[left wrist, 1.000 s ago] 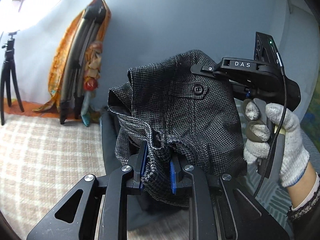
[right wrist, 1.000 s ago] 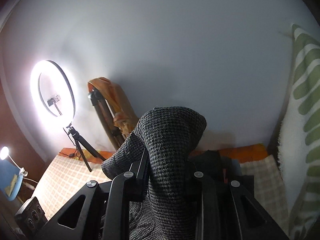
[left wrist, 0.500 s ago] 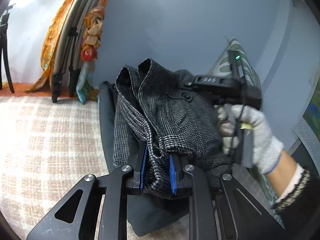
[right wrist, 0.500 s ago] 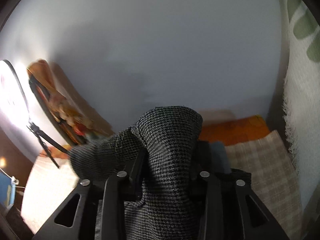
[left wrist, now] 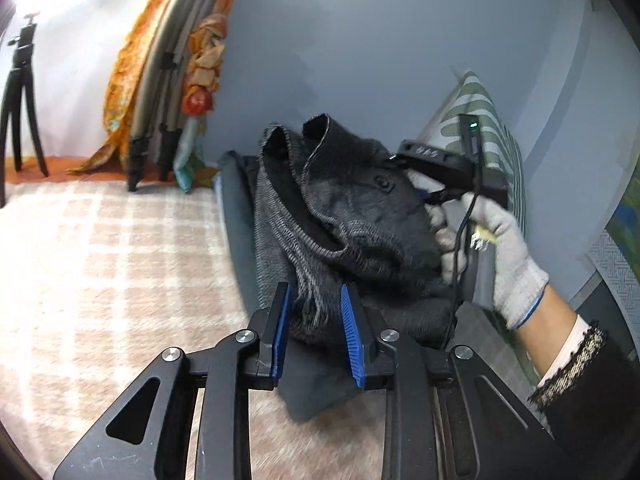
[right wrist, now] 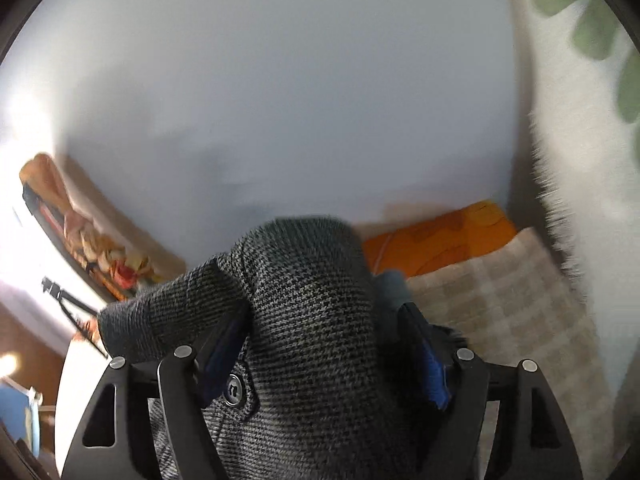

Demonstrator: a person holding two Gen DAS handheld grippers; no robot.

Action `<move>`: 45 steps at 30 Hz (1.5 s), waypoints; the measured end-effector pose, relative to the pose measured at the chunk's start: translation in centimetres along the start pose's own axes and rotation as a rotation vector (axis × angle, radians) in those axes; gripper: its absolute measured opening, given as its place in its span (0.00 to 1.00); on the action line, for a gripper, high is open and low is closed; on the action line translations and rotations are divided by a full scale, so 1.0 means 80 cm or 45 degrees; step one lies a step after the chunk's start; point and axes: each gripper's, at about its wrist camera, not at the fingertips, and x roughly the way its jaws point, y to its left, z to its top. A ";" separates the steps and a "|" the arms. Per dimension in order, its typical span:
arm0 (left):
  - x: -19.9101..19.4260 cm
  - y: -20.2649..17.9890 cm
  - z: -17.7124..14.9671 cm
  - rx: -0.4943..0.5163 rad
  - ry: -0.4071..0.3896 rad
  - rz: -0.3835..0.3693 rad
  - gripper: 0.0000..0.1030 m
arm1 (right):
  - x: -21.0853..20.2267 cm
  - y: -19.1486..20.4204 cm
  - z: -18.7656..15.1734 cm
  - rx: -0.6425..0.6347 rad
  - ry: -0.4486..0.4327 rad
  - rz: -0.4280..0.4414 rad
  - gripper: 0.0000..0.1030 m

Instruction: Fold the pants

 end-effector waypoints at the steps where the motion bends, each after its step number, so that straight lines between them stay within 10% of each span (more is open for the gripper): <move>1: -0.006 0.002 -0.001 0.005 0.008 0.015 0.24 | -0.010 -0.001 0.001 0.014 -0.025 -0.024 0.75; 16: -0.111 -0.001 -0.001 0.071 -0.023 0.072 0.48 | -0.128 0.077 -0.024 -0.105 -0.125 -0.135 0.77; 45: -0.314 -0.016 -0.054 0.132 -0.138 0.085 0.63 | -0.307 0.242 -0.165 -0.236 -0.222 -0.058 0.83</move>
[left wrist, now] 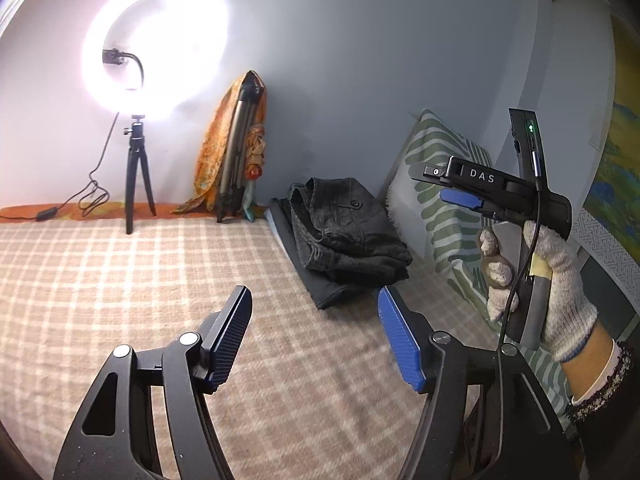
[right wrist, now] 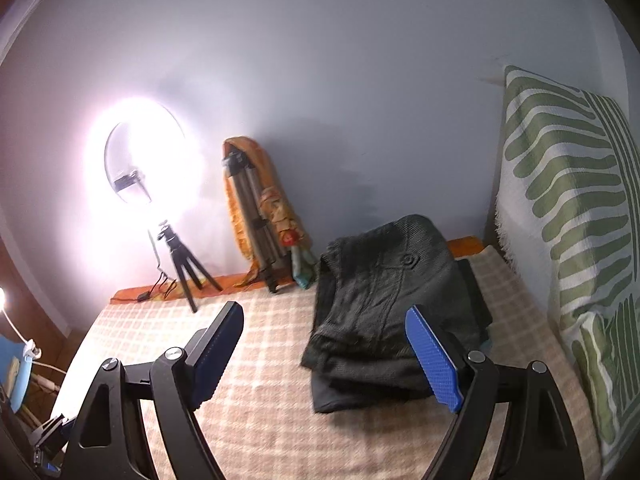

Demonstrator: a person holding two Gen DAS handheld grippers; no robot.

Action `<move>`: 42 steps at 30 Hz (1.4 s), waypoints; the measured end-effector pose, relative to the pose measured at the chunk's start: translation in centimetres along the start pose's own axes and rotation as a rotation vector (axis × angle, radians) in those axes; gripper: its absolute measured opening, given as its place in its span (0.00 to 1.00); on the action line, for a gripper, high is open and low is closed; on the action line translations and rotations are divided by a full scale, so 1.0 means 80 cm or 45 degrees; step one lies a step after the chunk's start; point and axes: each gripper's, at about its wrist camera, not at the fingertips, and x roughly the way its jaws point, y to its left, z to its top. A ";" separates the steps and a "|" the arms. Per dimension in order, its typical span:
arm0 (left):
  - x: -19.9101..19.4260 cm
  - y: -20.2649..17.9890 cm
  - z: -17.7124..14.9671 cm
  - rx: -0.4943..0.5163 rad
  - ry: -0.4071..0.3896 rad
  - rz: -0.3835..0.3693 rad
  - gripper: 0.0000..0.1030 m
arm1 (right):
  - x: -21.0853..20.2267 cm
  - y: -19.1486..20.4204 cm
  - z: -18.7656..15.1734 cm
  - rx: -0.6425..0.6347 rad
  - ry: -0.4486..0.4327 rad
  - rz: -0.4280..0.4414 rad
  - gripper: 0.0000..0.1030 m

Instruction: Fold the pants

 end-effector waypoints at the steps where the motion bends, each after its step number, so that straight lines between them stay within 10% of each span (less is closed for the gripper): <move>1: -0.006 0.003 -0.003 0.000 0.001 0.005 0.63 | -0.003 0.007 -0.006 -0.010 0.000 -0.001 0.83; 42: -0.062 0.038 -0.070 0.234 0.069 0.259 0.81 | -0.014 0.099 -0.136 0.016 -0.066 -0.083 1.00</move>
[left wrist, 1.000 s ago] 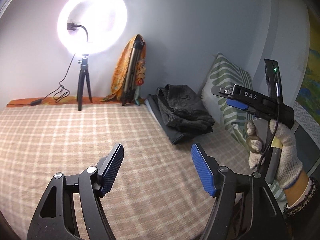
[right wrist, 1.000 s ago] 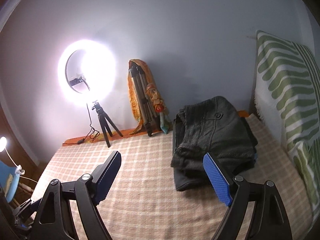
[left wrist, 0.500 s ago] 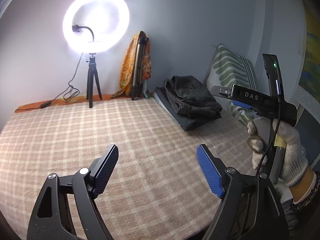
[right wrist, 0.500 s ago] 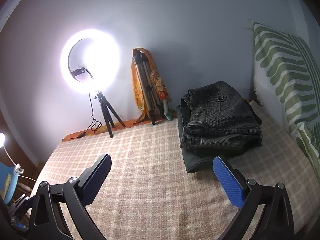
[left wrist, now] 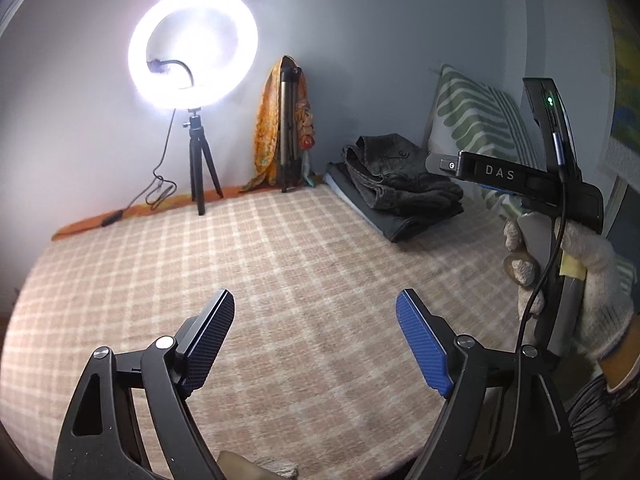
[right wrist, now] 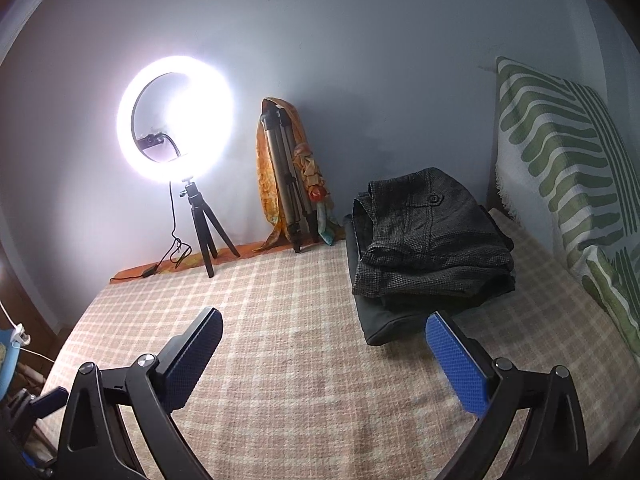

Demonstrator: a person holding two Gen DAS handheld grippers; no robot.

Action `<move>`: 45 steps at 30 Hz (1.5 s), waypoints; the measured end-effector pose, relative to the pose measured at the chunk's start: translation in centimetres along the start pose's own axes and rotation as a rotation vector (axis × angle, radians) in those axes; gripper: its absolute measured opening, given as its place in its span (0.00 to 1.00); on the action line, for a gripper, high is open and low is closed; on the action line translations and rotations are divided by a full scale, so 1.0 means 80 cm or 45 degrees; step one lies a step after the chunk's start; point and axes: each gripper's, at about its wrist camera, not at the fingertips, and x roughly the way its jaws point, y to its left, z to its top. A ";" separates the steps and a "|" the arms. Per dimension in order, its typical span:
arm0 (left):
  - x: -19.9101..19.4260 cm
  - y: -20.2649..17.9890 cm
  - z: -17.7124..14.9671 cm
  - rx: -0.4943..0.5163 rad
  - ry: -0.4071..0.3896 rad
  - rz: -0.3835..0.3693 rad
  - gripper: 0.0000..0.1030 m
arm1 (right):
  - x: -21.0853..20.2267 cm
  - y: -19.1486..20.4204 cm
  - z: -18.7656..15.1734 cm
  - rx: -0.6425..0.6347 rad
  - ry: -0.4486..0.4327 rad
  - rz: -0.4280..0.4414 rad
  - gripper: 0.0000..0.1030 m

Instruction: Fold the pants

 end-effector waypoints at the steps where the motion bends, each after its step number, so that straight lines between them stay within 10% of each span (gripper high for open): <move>1: -0.001 0.000 0.000 0.002 -0.002 0.001 0.81 | 0.002 0.000 -0.002 -0.002 0.002 -0.004 1.00; 45: -0.011 0.018 -0.001 -0.008 -0.016 0.101 0.89 | 0.025 -0.023 -0.010 0.057 0.033 -0.069 1.00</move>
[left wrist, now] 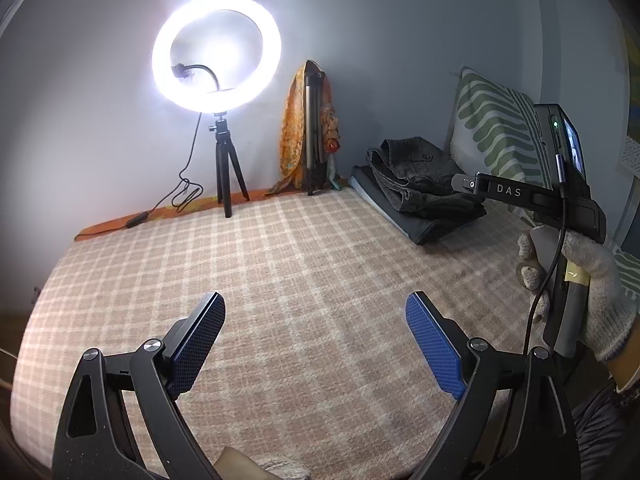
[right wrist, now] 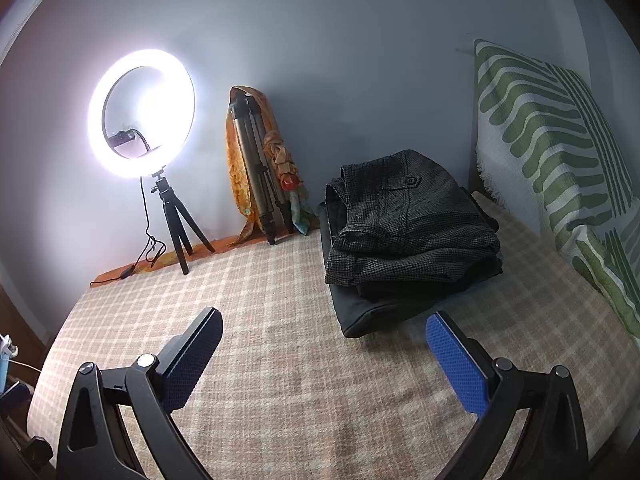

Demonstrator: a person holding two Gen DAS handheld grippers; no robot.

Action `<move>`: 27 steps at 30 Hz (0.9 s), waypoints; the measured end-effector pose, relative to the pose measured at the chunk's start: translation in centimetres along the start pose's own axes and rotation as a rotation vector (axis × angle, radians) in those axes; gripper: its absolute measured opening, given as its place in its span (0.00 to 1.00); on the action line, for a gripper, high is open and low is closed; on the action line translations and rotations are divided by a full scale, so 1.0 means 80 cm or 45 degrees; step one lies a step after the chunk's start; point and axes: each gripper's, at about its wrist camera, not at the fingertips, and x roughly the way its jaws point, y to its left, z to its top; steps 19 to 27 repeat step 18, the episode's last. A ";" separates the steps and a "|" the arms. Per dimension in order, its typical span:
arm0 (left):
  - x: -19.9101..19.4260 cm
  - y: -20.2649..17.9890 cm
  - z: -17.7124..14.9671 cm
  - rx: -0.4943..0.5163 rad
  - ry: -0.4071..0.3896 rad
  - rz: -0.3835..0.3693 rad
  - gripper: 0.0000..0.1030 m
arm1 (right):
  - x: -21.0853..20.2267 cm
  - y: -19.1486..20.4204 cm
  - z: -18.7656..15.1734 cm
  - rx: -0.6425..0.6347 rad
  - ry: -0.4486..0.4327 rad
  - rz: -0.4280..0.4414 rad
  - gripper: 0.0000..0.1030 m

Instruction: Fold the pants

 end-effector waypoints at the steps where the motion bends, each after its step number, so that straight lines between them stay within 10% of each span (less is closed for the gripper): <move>1: 0.000 0.000 0.000 0.000 0.002 0.001 0.89 | 0.000 0.000 0.000 -0.002 0.000 0.000 1.00; 27: -0.004 0.001 -0.002 0.004 -0.022 0.017 0.89 | 0.000 0.010 -0.005 -0.025 0.010 0.015 1.00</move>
